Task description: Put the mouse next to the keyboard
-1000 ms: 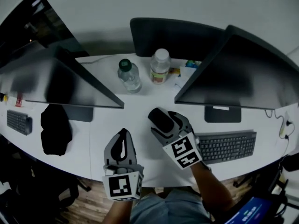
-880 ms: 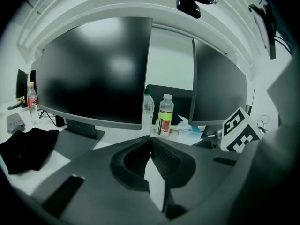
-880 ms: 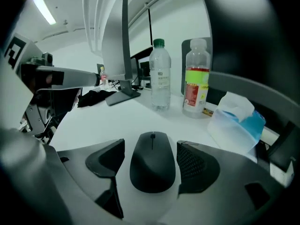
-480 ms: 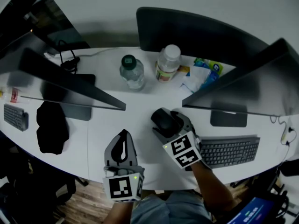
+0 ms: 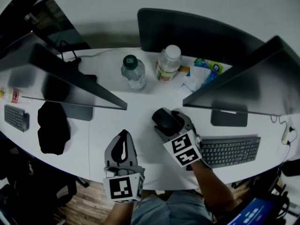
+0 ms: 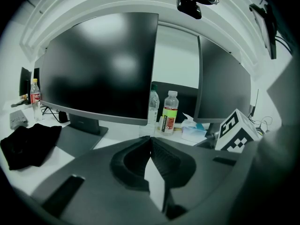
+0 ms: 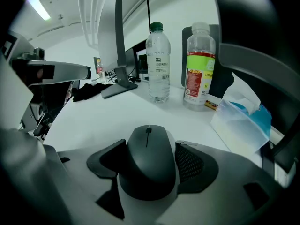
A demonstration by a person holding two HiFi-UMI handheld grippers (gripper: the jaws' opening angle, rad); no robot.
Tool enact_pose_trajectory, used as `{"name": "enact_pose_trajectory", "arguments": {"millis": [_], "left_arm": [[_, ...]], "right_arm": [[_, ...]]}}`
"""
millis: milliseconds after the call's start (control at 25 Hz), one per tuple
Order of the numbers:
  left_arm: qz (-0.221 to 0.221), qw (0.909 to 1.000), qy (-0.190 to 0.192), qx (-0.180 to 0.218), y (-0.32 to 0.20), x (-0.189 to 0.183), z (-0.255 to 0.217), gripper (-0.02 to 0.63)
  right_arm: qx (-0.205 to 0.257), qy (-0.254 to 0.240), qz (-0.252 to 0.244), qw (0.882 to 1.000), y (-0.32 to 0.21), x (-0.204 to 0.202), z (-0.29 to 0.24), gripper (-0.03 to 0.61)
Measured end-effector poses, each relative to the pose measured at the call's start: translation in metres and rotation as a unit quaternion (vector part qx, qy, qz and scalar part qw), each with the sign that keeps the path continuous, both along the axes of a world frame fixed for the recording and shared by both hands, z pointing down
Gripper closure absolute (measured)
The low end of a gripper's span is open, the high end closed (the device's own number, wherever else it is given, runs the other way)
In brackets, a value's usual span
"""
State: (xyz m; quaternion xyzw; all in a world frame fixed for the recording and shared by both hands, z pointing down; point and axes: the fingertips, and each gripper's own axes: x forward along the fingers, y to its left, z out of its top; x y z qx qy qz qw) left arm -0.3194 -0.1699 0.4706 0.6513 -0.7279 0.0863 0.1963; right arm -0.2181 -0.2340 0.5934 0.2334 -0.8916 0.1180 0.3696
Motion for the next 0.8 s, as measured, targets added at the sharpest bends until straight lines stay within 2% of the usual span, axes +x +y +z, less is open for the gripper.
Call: {"name": "enact_pose_trajectory", "arguments": {"millis": [160, 440, 800], "left_arm": [[0.001, 1.0, -0.003, 0.007, 0.003, 0.0, -0.006, 0.609], [0.002, 0.9996, -0.014, 0.023, 0.012, -0.005, -0.024, 0.609], [0.017, 0.995, -0.038, 0.09, 0.041, -0.011, -0.086, 0.609]], "right_arm": [[0.002, -0.001, -0.006, 1.0, 0.002, -0.002, 0.0, 0.267], [0.01, -0.015, 0.011, 1.0, 0.0, -0.006, -0.014, 0.276], [0.076, -0.083, 0.029, 0.993, 0.029, -0.024, -0.117, 0.276]]}}
